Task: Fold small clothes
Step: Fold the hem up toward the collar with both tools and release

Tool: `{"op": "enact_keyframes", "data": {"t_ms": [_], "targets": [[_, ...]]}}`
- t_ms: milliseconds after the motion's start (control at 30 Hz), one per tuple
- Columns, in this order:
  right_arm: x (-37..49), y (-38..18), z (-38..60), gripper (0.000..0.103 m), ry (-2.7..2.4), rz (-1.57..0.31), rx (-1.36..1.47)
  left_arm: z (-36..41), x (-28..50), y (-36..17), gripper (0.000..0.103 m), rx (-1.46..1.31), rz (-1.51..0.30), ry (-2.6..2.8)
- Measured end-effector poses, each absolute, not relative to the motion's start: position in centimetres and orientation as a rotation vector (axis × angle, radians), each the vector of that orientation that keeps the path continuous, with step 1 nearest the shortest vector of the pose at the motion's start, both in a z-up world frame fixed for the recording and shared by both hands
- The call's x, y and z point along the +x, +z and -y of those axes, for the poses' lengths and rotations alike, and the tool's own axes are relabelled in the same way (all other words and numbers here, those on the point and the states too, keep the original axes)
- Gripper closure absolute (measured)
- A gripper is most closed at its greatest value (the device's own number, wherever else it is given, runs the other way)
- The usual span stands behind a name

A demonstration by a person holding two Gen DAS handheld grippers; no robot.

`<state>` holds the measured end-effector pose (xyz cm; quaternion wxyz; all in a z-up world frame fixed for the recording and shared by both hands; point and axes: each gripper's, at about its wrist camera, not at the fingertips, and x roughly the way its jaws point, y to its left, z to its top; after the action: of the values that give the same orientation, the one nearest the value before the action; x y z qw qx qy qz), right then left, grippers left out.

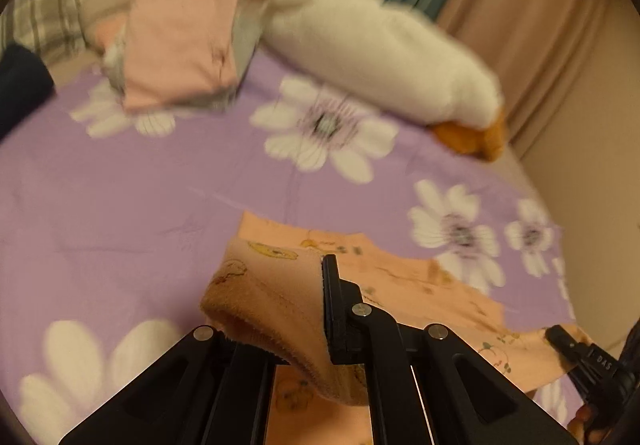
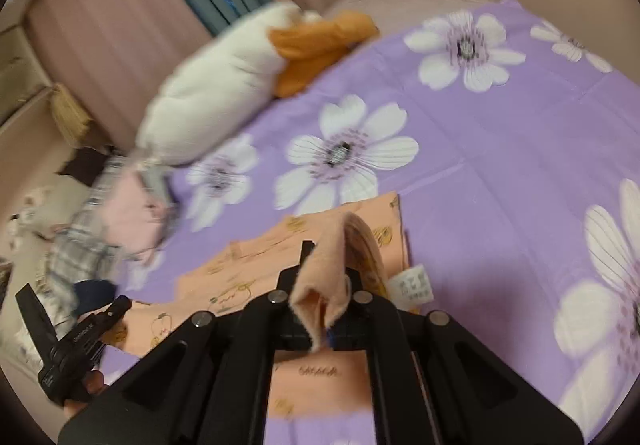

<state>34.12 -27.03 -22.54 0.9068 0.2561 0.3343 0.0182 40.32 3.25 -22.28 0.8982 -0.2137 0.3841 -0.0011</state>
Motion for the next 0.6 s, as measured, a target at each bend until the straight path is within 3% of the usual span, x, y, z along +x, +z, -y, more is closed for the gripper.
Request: {"op": "enact_keyframes", "data": {"t_ms": [133,267,333,400,500,600], "targets": [[40.9,-28.0,28.2,0.098,-0.066,-0.845,0.551,-3.1,44.7,-28.6,0.1,-0.448,-0.97,0.022],[42.0,-31.5,29.4,0.103,-0.066,-0.871,0.571,-3.8,43.5,-29.2,0.097,-0.41,-0.924,-0.091],[41.9,-31.1,30.3,0.102,-0.041,-0.881,0.614,-5.3,43.0,-28.3,0.097,-0.475,-0.976,-0.111],[41.2,-29.8,30.9,0.09,-0.016,-0.892,0.623,-7.1,42.4,-26.3,0.097,-0.49,-0.98,-0.053],[38.8,-26.5,31.2,0.09,-0.066,-0.86,0.519,-8.9,39.2,-21.8,0.097,-0.382,-0.849,0.017],[36.4,-23.6,31.6,0.09,-0.043,-0.797,0.454,-8.0,37.1,-19.9,0.097,-0.316,-0.882,-0.112]]}}
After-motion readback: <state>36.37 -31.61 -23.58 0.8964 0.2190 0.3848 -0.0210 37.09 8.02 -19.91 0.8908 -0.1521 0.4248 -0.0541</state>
